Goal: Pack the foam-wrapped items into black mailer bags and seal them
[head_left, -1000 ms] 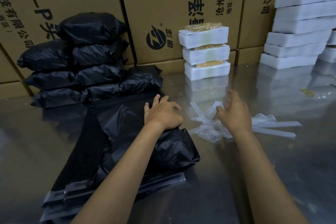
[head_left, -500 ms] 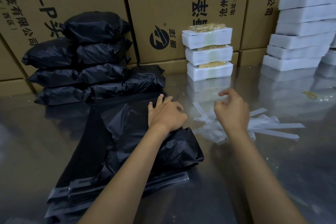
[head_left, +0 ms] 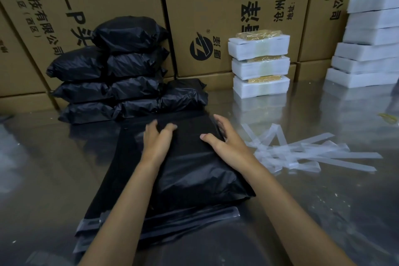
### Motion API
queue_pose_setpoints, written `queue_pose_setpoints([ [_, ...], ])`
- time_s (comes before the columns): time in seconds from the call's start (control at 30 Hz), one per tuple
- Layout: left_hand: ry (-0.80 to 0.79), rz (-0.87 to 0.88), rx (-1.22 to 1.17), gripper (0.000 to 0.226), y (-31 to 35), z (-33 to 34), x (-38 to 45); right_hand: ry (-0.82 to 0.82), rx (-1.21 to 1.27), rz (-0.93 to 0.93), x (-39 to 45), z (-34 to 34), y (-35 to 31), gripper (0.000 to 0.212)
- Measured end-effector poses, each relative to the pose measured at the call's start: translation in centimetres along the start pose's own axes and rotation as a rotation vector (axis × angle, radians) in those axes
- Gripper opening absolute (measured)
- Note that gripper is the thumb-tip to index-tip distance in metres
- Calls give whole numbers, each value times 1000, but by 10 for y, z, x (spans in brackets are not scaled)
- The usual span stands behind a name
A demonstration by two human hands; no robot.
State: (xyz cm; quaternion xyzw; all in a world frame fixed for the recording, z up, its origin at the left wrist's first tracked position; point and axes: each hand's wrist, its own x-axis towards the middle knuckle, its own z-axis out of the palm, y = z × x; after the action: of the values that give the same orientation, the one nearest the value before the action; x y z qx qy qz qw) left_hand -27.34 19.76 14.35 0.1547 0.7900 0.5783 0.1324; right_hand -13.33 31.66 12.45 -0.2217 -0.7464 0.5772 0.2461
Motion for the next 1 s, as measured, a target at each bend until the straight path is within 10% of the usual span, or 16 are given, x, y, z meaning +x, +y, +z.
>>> queue_pose_setpoints([
  [0.33, -175, -24, 169, 88, -21, -1, 9, -107, 186, 209, -4, -3, 3, 101],
  [0.63, -328, -160, -159, 118, -34, -6, 7, -138, 348, 294, -10, -3, 2, 115],
  [1.0, -410, -181, -287, 89, -29, -6, 4, -195, 337, 167, -7, -3, 1, 60],
])
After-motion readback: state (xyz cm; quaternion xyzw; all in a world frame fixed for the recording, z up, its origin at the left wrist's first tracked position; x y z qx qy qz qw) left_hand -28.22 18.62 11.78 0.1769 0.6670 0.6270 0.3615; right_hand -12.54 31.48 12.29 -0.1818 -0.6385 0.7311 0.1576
